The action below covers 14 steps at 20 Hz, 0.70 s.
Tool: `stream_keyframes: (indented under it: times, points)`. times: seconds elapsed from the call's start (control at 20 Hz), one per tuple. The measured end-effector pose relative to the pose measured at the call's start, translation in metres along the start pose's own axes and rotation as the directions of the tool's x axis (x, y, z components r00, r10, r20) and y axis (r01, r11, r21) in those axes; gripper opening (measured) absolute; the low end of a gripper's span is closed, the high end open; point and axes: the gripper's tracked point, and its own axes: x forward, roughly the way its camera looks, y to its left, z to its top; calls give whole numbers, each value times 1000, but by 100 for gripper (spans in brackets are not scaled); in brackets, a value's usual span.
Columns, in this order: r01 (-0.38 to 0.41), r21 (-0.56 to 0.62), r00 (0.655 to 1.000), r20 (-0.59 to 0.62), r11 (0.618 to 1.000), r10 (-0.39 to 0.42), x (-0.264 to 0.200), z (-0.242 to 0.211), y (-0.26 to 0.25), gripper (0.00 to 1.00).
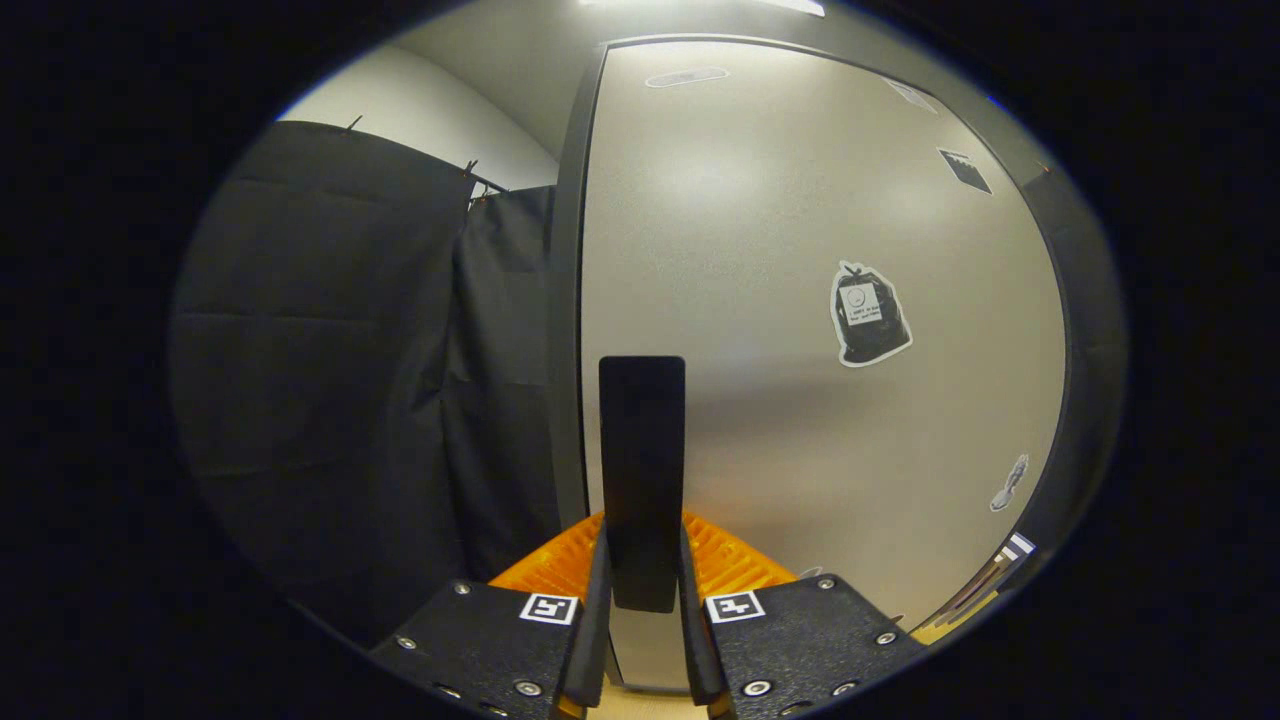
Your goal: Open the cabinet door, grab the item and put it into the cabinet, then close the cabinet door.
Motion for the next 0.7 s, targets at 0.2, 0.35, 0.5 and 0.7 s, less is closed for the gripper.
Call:
stream_keyframes:
  times: [0.2,0.35,0.5,0.7]
  points:
    - [-19,-15,1000,-20,1000,18,-4,0,0,24]
    - [-50,-17,998,-27,999,49,-13,0,2,24]
    - [-83,-17,996,-34,996,82,-25,1,4,24]
    - [-123,-9,992,-37,992,123,-42,1,5,24]
